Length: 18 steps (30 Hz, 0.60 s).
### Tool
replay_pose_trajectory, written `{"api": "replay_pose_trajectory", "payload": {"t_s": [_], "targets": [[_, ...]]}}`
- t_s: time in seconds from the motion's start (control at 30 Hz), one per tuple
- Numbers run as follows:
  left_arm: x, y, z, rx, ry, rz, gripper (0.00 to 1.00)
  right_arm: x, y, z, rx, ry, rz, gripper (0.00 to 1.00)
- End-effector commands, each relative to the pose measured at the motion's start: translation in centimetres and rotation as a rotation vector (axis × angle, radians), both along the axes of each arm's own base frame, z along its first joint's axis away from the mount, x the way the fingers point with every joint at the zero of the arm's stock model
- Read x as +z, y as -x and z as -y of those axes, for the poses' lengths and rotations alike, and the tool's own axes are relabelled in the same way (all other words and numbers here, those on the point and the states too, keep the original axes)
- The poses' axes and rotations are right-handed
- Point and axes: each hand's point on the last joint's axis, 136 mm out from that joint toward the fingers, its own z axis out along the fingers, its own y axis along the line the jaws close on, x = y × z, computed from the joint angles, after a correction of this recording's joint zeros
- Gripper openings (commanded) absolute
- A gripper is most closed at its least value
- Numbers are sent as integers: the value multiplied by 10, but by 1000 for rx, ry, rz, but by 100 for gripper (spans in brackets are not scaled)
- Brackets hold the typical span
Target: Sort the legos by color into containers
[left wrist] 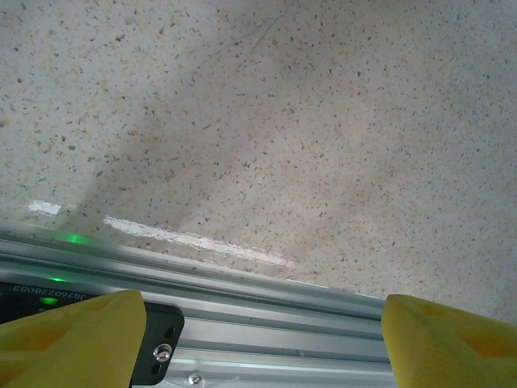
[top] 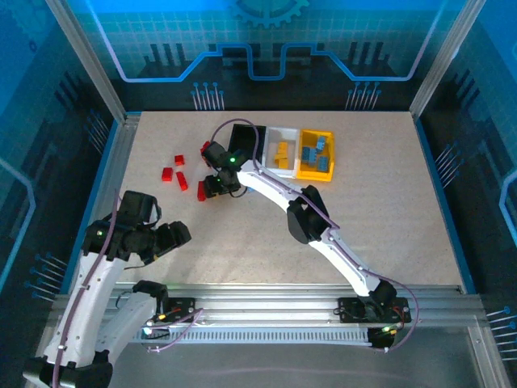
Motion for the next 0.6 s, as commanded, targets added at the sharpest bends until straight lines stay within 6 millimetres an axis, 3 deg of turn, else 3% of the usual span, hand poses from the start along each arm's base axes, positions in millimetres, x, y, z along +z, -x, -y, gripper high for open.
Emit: {"api": "replay_pose_trajectory", "payload": {"t_s": [0.0, 0.23, 0.4, 0.57], "targets": [[-6, 11, -6, -5, -26, -38, 78, -2, -6, -13, 12, 10, 83, 58], [-6, 18, -8, -10, -38, -49, 78, -11, -11, -15, 14, 31, 118, 49], [-6, 18, -9, -8, -42, -49, 78, -8, -11, -15, 23, 35, 129, 37], [-5, 17, -9, -3, -39, -39, 79, 1, -5, -7, 15, 62, 117, 33]]}}
